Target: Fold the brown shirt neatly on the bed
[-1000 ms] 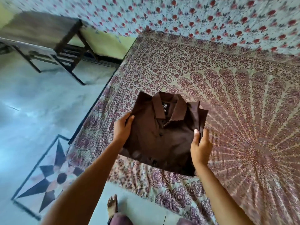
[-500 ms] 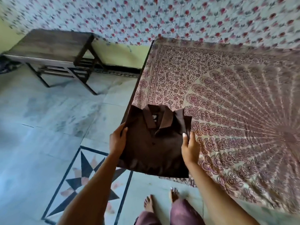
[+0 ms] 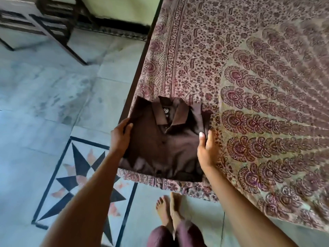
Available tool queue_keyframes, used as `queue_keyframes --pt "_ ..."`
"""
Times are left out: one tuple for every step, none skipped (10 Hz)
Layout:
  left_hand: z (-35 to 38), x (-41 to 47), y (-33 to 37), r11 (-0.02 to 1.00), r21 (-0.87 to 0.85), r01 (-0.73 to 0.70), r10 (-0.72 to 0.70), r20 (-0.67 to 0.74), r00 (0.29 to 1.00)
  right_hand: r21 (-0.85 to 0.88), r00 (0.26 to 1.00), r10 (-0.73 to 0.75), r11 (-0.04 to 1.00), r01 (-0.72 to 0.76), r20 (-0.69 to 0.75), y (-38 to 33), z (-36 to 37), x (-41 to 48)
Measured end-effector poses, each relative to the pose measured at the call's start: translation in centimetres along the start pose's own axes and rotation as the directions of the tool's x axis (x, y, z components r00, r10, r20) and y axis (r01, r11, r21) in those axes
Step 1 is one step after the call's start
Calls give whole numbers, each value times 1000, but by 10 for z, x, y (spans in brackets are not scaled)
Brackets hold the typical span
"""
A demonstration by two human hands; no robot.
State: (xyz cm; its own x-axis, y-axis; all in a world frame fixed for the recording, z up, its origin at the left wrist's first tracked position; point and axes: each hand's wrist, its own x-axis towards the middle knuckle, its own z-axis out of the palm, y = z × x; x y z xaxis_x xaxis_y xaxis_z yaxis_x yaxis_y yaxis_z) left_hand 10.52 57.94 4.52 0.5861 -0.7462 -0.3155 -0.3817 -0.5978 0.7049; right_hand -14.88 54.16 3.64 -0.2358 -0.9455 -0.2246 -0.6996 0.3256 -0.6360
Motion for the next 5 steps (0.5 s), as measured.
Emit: queue_keyframes --pt "12 3 -22 998 31 59 -60 13 998 -55 998 56 997 -55 19 16 14 4" --pt "21 3 -40 983 176 58 -60 8 998 -84 998 65 994 -63 25 32 25 7" --pt "23 2 -36 918 393 49 -64 25 998 -138 995 66 989 -54 80 37 27 10" --pt "20 -3 -23 879 474 45 -56 9 998 -152 982 119 984 -97 145 32 21 14" --pt "6 -21 -5 881 474 -3 7 -7 1000 -106 980 123 989 -108 157 18 0 7"
